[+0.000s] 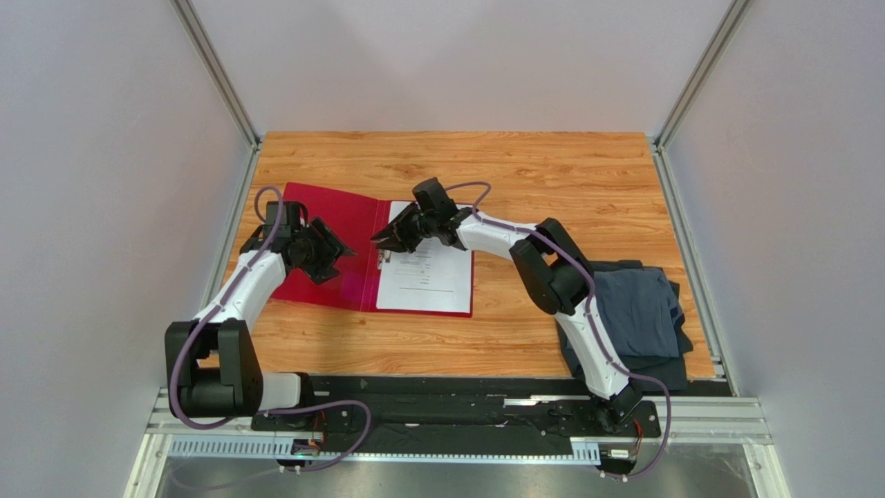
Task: Put the files into the folder
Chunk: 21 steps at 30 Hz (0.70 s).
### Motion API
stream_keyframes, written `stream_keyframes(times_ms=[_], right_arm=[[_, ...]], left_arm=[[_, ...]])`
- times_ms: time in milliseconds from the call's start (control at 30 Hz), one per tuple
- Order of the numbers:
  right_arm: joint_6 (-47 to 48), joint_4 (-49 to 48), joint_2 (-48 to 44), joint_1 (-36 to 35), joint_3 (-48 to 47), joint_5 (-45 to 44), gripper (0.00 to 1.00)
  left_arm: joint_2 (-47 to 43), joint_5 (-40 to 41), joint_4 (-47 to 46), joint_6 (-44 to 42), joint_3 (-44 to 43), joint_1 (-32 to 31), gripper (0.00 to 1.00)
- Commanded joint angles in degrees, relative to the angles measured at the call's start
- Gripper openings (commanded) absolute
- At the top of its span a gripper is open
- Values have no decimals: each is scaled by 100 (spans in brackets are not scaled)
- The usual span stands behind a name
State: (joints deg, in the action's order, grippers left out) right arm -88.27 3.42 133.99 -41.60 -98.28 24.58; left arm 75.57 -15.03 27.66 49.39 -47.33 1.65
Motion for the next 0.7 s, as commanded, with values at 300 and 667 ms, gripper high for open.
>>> stream_keyframes(times_ms=[300,667], right_arm=[[-235,-465,-58,-58,142,38,7],[433,-368,-154,-58,459,56,0]], left_arm=[[133,26,-24,-52,-180,46,66],[765,509,-191,194,4,46,64]])
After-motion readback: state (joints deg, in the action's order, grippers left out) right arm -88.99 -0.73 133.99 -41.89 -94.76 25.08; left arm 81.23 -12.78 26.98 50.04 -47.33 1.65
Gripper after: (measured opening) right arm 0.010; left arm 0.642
